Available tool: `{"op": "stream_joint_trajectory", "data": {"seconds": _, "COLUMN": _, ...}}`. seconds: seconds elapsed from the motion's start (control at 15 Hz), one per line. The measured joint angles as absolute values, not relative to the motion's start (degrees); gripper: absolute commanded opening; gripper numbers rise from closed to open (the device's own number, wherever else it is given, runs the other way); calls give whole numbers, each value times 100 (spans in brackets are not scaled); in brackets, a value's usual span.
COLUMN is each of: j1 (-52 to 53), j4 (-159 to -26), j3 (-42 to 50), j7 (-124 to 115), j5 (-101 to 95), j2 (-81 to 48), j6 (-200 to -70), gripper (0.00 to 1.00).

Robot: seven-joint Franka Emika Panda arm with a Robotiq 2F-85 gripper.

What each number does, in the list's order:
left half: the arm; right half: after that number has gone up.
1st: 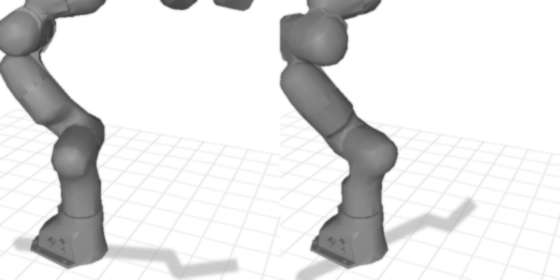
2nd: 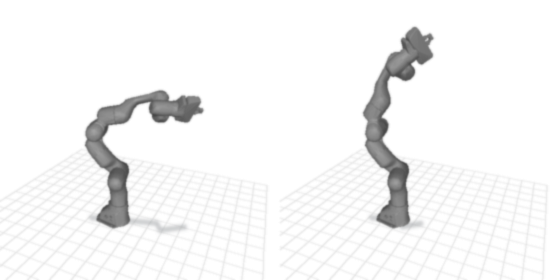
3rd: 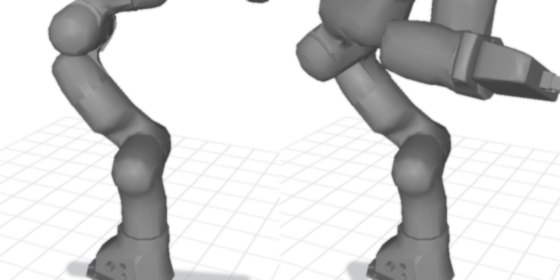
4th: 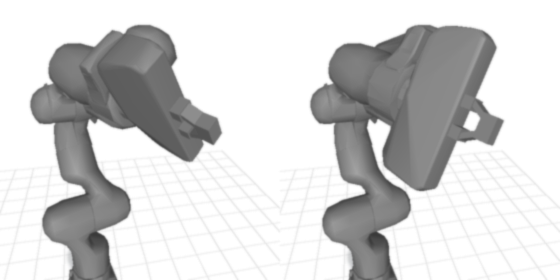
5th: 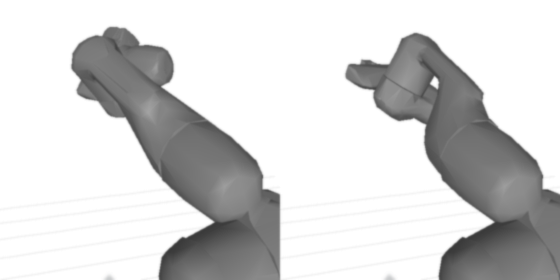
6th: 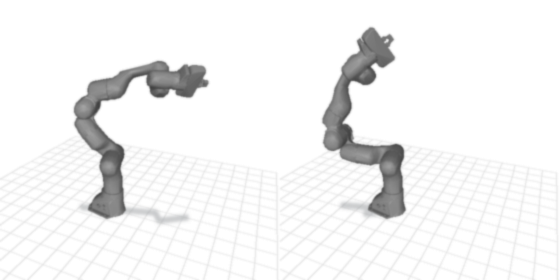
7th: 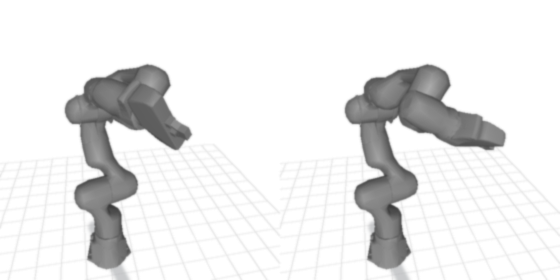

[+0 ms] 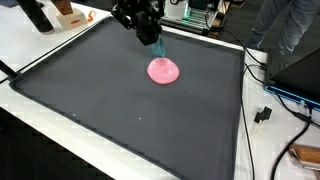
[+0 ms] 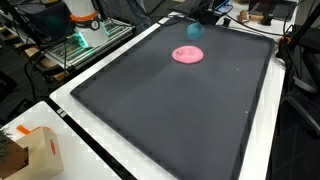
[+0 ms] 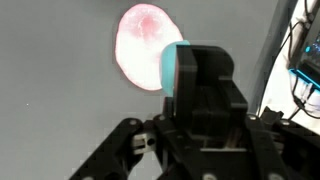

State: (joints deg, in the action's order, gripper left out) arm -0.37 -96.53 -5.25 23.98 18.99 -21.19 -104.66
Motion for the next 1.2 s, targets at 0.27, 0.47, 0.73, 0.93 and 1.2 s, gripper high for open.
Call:
{"op": "stream_joint_trajectory", "data": {"seconds": 0.27, "j1": -526, "j4": -9437, "j3": -574, "j7": 3534, "j5": 2658, "j2": -2584, "j6": -10057, "gripper": 25}}
{"op": "stream_joint_trajectory", "data": {"seconds": 0.47, "j1": -771, "j4": -9291, "j3": -620, "j7": 4099, "j5": 3111, "j2": -2943, "j6": -9784, "gripper": 25}}
{"op": "stream_joint_trajectory", "data": {"seconds": 0.73, "j1": -912, "j4": -9148, "j3": -638, "j7": 4499, "j5": 3524, "j2": -3298, "j6": -9662, "gripper": 25}}
{"op": "stream_joint_trajectory", "data": {"seconds": 0.93, "j1": -937, "j4": -9099, "j3": -637, "j7": 4599, "j5": 3660, "j2": -3469, "j6": -9668, "gripper": 25}}
{"op": "stream_joint_trajectory", "data": {"seconds": 1.2, "j1": -938, "j4": -9059, "j3": -639, "j7": 4766, "j5": 3783, "j2": -3648, "j6": -9685, "gripper": 25}}
